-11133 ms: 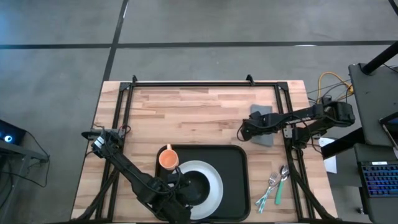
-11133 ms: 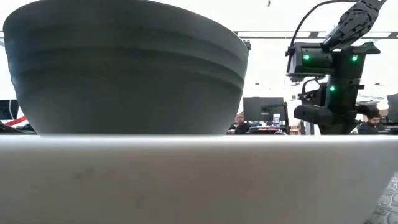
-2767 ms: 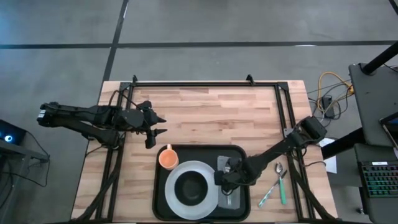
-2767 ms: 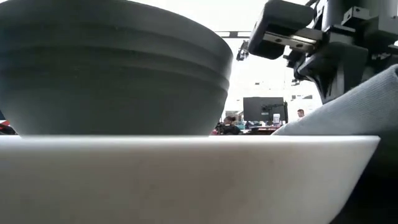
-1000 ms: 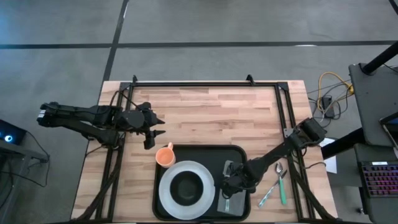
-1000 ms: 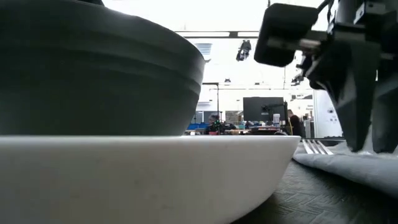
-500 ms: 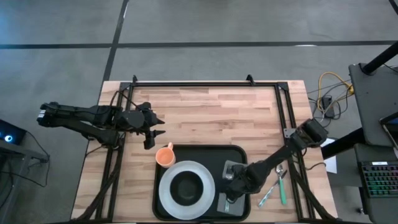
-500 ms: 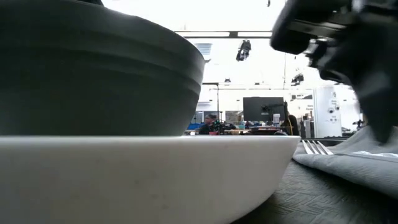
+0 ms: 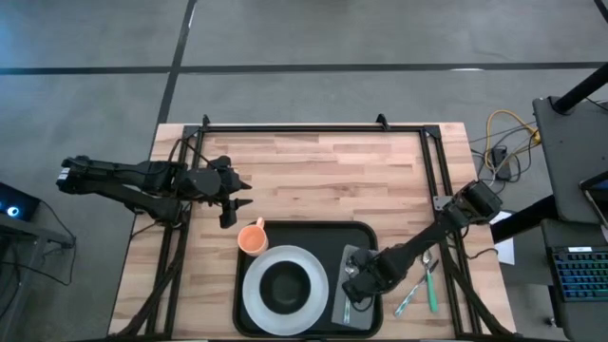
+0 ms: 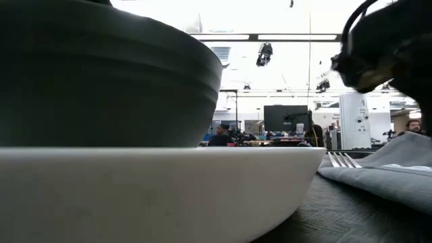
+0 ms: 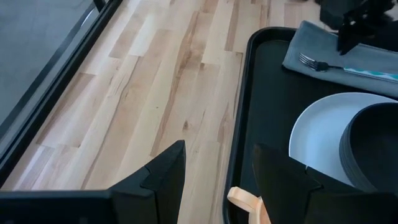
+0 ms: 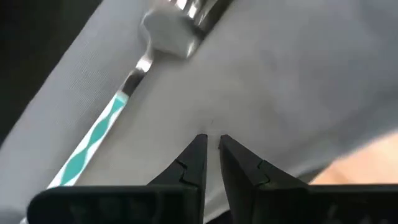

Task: Set up tray
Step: Adjust the gray napkin on the black tray

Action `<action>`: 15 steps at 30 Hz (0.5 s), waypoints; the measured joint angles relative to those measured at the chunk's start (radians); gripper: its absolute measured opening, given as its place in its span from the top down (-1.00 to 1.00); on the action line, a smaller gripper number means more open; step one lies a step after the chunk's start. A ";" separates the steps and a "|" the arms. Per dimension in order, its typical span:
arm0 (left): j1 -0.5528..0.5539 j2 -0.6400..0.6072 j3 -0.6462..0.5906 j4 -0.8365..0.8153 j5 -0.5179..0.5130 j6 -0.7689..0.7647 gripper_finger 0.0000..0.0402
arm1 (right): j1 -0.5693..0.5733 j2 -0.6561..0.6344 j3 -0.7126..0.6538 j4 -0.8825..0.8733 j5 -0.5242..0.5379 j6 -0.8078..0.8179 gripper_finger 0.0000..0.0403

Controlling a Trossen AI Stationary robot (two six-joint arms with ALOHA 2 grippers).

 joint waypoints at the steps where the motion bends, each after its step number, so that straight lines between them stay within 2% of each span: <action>1: 0.000 0.000 0.000 0.000 0.000 -0.004 0.18 | -0.007 0.000 -0.007 0.001 0.002 -0.028 0.83; 9: 0.000 0.000 0.000 0.002 0.000 -0.019 0.18 | -0.063 -0.004 -0.058 0.064 -0.014 -0.282 0.83; 15: 0.000 0.000 0.000 0.002 0.000 -0.031 0.18 | -0.099 -0.002 -0.065 0.170 -0.004 -0.390 0.83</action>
